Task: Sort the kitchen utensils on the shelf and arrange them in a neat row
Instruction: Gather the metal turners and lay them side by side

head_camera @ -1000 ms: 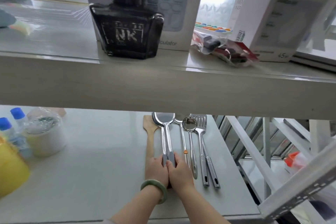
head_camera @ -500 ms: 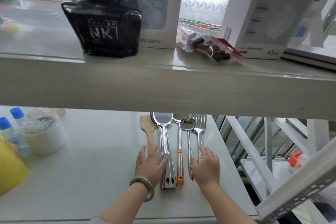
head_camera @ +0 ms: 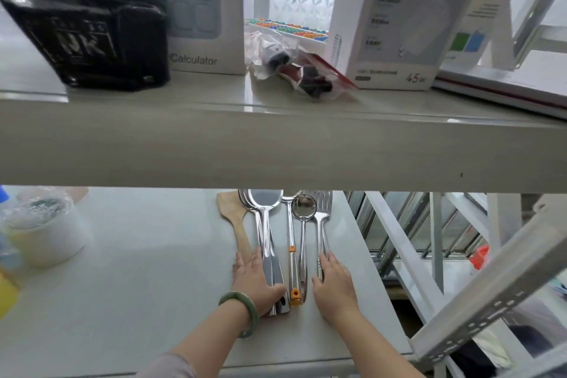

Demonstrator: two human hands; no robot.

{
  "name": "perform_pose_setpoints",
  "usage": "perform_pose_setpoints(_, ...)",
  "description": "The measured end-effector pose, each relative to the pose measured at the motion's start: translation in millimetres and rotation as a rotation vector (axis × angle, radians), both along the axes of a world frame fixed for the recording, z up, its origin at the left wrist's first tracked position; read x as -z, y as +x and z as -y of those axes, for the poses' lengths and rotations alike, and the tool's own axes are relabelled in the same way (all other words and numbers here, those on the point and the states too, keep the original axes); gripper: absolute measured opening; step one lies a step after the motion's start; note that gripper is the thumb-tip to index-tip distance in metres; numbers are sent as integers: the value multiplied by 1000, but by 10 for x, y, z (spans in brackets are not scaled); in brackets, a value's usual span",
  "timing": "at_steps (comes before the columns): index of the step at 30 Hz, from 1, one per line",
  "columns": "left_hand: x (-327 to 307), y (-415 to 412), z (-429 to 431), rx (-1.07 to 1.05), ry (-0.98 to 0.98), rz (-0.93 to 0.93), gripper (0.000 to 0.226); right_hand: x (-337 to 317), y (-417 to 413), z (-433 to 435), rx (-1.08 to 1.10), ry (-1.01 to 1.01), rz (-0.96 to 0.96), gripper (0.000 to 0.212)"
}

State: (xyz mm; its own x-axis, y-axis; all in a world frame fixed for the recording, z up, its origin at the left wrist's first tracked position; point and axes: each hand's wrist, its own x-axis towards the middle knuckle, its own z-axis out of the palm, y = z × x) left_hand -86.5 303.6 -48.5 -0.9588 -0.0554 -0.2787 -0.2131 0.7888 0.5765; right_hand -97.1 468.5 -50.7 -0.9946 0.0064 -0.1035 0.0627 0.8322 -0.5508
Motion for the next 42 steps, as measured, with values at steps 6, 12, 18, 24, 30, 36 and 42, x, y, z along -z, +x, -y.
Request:
perform_pose_setpoints(6,-104,48,-237,83,-61,53,87,-3,-9,-107,-11,-16,-4,55)
perform_pose_setpoints(12,-141,86,-448,136,-62,55,86,7,-35,-217,-42,5,7,52)
perform_pose_setpoints(18,-17,50,-398,121,4,-17,81,-72,12,-133,-16,-35,-291,38)
perform_pose_setpoints(24,82,118,-352,-2,85,-275,56,-294,93,200,-108,-65,-281,35)
perform_pose_setpoints(30,-16,180,-369,-79,224,-289,23,-381,35,426,-50,13,1,29)
perform_pose_setpoints(36,-89,139,-329,-179,406,-179,21,-386,3,449,11,-141,126,33)
perform_pose_setpoints(42,-169,108,-280,-227,611,-88,21,-398,40,479,109,-475,159,12)
